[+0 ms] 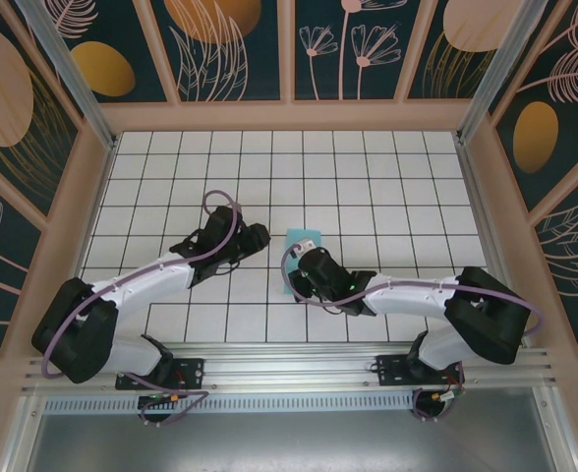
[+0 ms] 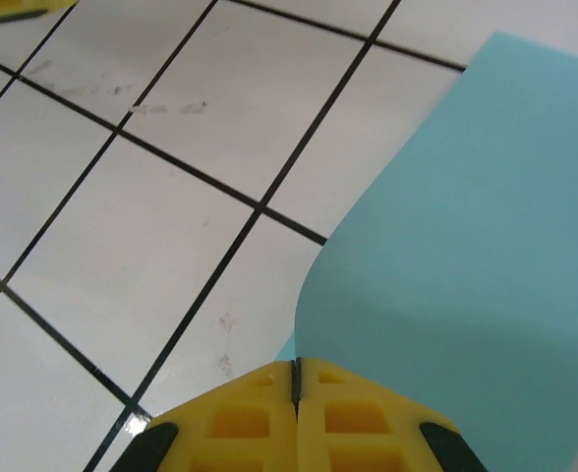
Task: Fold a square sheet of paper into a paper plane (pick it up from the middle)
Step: Fold the triangle a second time at the center of the table.
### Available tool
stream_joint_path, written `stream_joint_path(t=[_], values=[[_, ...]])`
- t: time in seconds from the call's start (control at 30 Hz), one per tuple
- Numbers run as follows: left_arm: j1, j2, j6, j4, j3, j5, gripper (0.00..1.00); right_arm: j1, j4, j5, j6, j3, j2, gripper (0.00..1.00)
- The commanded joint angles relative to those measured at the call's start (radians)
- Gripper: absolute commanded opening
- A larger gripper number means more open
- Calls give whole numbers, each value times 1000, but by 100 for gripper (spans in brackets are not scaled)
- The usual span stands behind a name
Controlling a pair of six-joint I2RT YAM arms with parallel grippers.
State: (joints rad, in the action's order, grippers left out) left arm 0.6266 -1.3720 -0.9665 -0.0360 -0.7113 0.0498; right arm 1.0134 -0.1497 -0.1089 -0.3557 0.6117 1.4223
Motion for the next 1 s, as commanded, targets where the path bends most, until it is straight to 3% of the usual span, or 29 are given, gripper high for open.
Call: stream_joint_path(t=[0.0,0.5,0.97], values=[[-2,-1,9,-49,22,55,49,-57,16,184,-20,-16,-26,0],[0,-88,20,-176,52,248,42,-240,-48,421,-29,-54,6,0],[15,-165,35,-194,20,312,42,-400,-77,638,-34,-69,56,0]])
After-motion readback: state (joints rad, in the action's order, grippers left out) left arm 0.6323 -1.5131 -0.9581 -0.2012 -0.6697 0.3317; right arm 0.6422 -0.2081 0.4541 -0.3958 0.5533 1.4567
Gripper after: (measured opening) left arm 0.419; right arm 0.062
